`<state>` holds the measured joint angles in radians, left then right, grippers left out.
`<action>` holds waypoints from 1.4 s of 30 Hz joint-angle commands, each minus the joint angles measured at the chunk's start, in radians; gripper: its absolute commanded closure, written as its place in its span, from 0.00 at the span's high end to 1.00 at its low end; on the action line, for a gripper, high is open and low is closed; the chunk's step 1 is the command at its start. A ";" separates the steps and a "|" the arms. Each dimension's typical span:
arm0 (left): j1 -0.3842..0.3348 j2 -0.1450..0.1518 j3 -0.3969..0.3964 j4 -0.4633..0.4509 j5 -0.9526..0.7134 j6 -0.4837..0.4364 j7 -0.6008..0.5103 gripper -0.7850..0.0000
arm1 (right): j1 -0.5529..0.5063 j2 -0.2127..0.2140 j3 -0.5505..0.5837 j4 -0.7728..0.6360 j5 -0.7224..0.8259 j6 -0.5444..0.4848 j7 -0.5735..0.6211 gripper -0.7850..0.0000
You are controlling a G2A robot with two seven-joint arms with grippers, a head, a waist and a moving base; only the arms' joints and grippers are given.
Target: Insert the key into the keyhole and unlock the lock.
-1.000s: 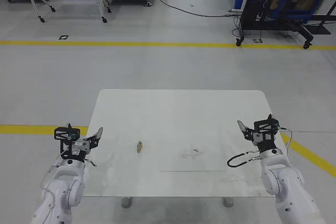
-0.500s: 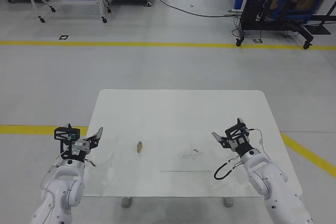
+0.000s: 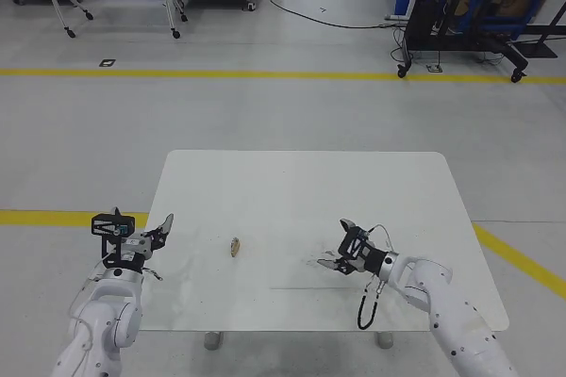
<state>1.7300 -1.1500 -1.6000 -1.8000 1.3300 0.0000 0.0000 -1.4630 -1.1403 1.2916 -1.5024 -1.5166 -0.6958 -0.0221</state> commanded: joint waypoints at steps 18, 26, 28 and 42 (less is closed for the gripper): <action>0.000 0.000 0.000 0.000 0.000 0.000 0.000 1.00 | 0.123 0.004 -0.085 0.184 -0.050 -0.126 -0.014 0.58; 0.000 0.000 0.000 0.000 0.000 0.000 0.000 1.00 | 0.130 0.011 -0.093 0.190 -0.059 -0.140 -0.034 0.00; 0.000 0.000 0.000 0.000 0.000 0.000 0.000 1.00 | 0.130 0.013 -0.094 0.187 -0.065 -0.140 -0.030 0.00; 0.000 0.000 0.000 0.000 0.000 0.000 0.000 1.00 | 0.098 0.033 -0.058 0.112 -0.099 -0.082 -0.089 0.00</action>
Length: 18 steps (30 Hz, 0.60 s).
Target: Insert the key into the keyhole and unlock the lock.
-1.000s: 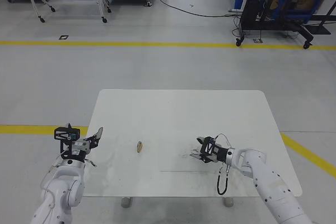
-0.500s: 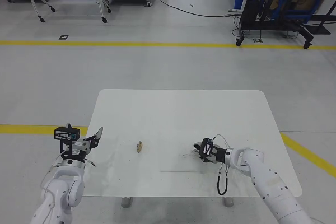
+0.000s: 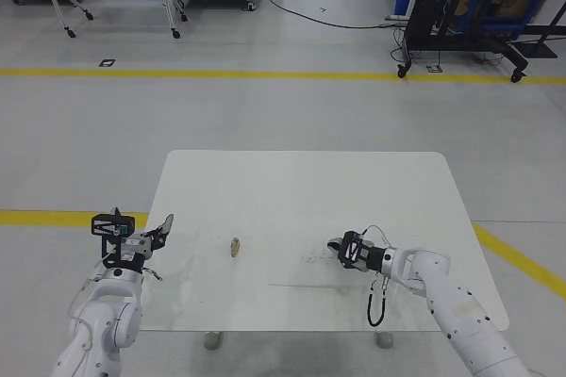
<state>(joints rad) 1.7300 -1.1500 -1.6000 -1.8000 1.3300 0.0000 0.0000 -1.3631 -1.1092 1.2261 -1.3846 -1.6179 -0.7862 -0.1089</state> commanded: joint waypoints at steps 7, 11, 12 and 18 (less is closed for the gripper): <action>0.000 0.000 0.000 0.000 0.000 0.000 0.000 1.00 | -0.008 0.006 0.059 -0.065 0.102 0.047 0.037 0.00; 0.000 0.000 0.000 0.000 0.000 0.000 0.000 1.00 | -0.006 0.005 0.071 -0.075 0.164 0.069 0.069 0.00; 0.000 0.000 0.000 0.000 0.000 0.000 0.000 1.00 | -0.005 0.005 0.071 -0.073 0.169 0.070 0.073 0.00; 0.000 0.000 0.000 0.000 0.000 0.000 0.000 1.00 | -0.005 0.005 0.071 -0.073 0.169 0.070 0.073 0.00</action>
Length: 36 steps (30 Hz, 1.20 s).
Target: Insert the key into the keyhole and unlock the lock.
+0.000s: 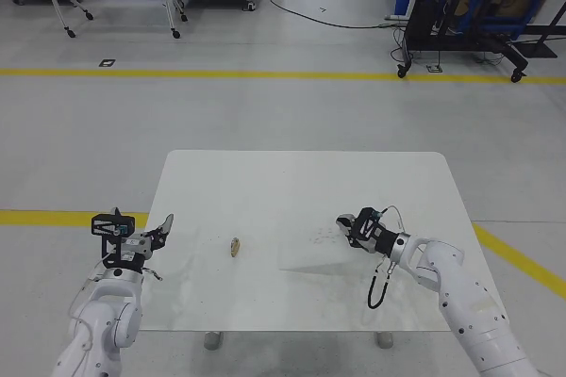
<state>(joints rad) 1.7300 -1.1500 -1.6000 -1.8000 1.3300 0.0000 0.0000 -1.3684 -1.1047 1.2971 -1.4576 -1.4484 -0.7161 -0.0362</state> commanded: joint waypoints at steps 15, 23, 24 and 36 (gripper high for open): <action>-0.184 -0.018 0.283 0.088 -0.122 -0.355 -0.252 1.00 | 0.000 0.000 0.000 0.000 0.000 0.000 0.000 0.00; -0.376 -0.075 0.541 0.327 -0.212 -0.391 -0.135 1.00 | 0.000 0.000 0.000 0.000 0.000 0.000 0.000 0.00; -0.400 -0.082 0.569 0.367 -0.197 -0.389 -0.131 1.00 | 0.000 0.000 0.000 0.000 0.000 0.000 0.000 0.00; -0.533 -0.146 0.768 0.565 -0.061 -0.302 -0.008 1.00 | 0.000 0.000 0.000 0.000 0.000 0.000 0.000 0.00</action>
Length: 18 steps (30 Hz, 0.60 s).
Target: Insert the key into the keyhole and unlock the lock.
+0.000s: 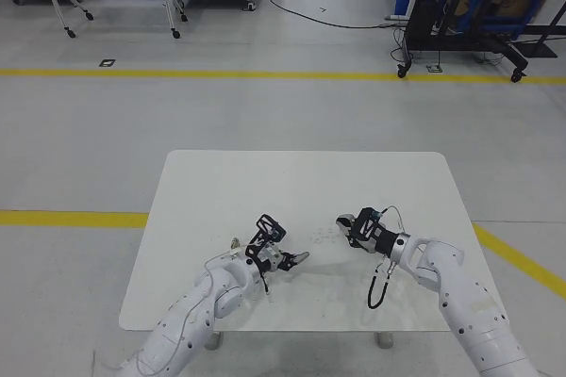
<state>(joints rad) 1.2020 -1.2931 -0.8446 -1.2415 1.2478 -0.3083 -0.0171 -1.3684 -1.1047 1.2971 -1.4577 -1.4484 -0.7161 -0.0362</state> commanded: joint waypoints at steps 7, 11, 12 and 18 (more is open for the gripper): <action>-0.024 -0.015 0.054 0.033 0.104 0.016 0.047 1.00 | 0.000 0.000 0.000 0.000 0.000 0.000 0.000 0.00; -0.026 -0.018 0.063 0.040 0.139 0.028 0.054 1.00 | 0.000 0.000 0.000 0.000 0.000 0.000 0.000 0.00; -0.024 -0.019 0.063 0.041 0.143 0.031 0.056 1.00 | 0.000 0.000 0.000 0.000 0.000 0.000 0.000 0.00; -0.023 -0.021 0.060 0.052 0.149 0.036 0.038 1.00 | 0.000 0.000 0.000 0.000 0.000 0.000 0.000 0.00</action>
<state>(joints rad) 1.1793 -1.3138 -0.7841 -1.1923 1.3959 -0.2714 0.0262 -1.3684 -1.1047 1.2971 -1.4577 -1.4484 -0.7161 -0.0362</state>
